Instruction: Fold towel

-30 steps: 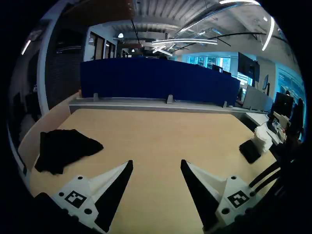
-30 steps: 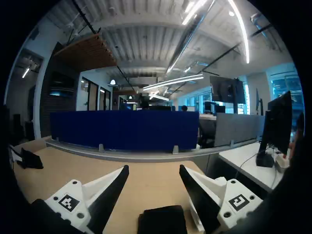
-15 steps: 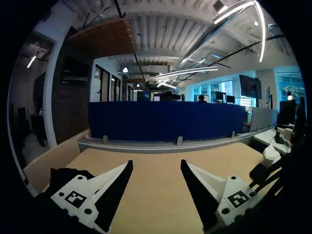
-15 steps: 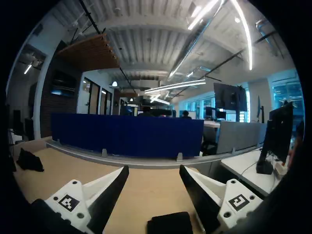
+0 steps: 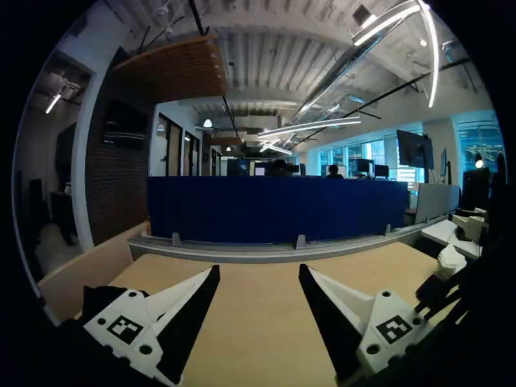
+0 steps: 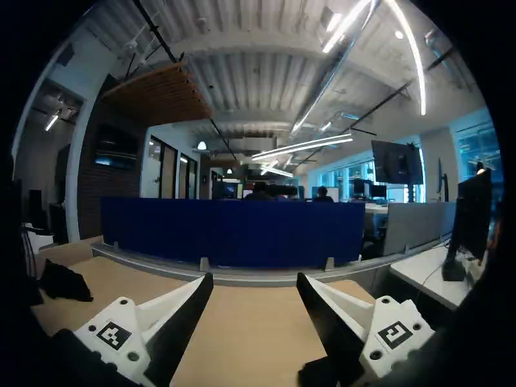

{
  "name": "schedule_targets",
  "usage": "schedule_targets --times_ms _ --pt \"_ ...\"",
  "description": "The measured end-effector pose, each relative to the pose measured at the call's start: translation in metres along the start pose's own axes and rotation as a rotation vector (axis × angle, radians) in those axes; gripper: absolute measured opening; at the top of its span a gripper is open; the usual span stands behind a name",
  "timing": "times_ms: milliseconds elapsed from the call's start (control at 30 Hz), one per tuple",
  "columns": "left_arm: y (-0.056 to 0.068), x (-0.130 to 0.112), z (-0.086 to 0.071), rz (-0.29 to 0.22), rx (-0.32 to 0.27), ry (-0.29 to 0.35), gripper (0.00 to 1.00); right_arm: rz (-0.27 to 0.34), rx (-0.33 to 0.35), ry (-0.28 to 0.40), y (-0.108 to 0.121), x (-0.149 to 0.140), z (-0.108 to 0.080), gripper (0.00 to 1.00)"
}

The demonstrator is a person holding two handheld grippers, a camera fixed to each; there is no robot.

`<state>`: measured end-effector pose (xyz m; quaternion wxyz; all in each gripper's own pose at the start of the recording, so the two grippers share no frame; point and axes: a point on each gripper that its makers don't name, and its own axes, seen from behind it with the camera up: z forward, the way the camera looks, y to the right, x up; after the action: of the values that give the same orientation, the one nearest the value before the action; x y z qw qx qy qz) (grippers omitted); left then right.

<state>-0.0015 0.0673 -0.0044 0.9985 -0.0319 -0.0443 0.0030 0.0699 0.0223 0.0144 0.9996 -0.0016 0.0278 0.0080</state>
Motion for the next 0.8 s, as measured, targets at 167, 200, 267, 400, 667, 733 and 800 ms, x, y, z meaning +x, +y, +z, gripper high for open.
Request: schedule_targets --times_ms 167,200,267,400,667,733,800 --pt "-0.010 0.000 0.001 -0.001 0.009 0.006 0.90 -0.010 0.009 0.006 -0.019 0.001 0.001 1.00" --pt "-0.012 0.000 0.001 0.001 0.011 0.007 0.90 -0.009 0.010 0.004 -0.020 0.000 0.001 1.00" --pt "-0.018 0.000 0.002 0.007 0.017 0.010 0.90 -0.007 0.009 -0.001 -0.022 0.000 0.001 1.00" --pt "-0.025 0.001 0.004 0.022 0.033 0.022 0.90 -0.007 0.010 -0.012 -0.027 0.000 0.000 1.00" --pt "-0.030 -0.004 0.007 0.039 0.050 0.025 0.90 0.028 0.015 -0.023 -0.034 0.007 -0.003 1.00" --pt "-0.032 -0.006 0.008 0.042 0.059 0.027 0.90 0.041 0.015 -0.031 -0.033 0.005 -0.003 1.00" --pt "-0.035 -0.009 0.009 0.045 0.067 0.029 0.90 0.053 0.013 -0.040 -0.032 0.003 -0.003 1.00"
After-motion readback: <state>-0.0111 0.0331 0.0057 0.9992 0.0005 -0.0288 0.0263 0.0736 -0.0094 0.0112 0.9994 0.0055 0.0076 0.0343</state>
